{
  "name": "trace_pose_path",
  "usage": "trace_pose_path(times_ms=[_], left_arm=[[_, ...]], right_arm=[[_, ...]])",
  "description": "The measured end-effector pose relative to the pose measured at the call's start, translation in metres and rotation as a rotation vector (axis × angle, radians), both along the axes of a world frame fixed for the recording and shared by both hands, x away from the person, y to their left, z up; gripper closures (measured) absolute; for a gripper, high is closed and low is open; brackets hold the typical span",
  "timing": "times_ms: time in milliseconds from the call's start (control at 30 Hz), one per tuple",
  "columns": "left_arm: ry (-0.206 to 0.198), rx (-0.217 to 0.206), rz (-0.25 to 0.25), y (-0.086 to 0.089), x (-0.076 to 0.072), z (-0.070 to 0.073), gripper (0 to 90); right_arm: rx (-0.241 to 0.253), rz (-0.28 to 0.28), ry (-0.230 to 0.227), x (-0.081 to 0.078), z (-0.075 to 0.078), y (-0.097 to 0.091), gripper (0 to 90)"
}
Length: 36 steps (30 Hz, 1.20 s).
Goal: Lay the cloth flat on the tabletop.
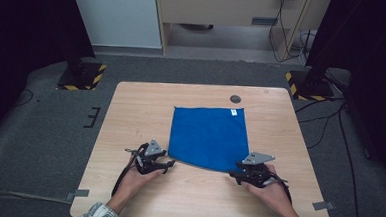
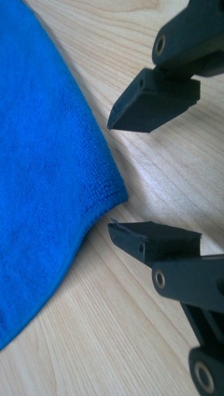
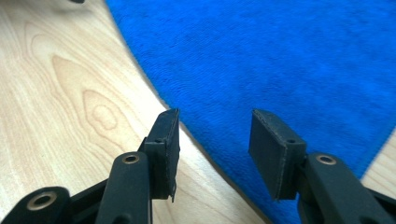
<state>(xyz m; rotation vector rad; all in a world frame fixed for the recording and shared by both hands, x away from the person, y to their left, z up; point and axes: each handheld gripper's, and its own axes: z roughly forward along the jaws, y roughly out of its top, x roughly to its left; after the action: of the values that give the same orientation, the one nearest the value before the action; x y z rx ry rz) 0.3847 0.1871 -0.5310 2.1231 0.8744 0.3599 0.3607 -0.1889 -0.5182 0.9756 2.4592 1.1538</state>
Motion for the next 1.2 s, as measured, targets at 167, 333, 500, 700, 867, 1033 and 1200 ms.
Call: trace_pose_path(times_ms=[167, 333, 500, 700, 867, 1033, 1200], left_arm=[[-0.019, 0.007, -0.013, -0.003, 0.003, 0.003, 56.5], [-0.028, 0.007, -0.027, -0.007, 0.007, 0.006, 66.8], [-0.028, 0.004, -0.037, -0.009, 0.012, 0.012, 82.0], [-0.020, -0.008, -0.036, -0.014, 0.023, 0.023, 88.9], [-0.008, -0.020, -0.009, -0.024, 0.045, 0.030, 89.0], [0.046, 0.023, 0.026, -0.034, 0.073, 0.021, 88.8], [0.047, 0.046, 0.024, -0.038, 0.076, 0.012, 80.9]], right_arm=[[-0.022, 0.016, 0.002, 0.001, -0.004, 0.006, 59.3], [-0.036, 0.035, 0.012, 0.005, -0.007, 0.010, 69.7], [-0.044, 0.039, 0.023, 0.010, -0.009, 0.011, 86.0], [0.027, 0.028, 0.014, 0.017, 0.000, 0.007, 89.4], [0.068, -0.013, 0.012, 0.028, 0.006, -0.001, 89.2], [0.047, -0.087, 0.040, 0.049, 0.000, -0.005, 89.0], [0.016, -0.097, 0.054, 0.056, -0.008, -0.003, 85.8]])
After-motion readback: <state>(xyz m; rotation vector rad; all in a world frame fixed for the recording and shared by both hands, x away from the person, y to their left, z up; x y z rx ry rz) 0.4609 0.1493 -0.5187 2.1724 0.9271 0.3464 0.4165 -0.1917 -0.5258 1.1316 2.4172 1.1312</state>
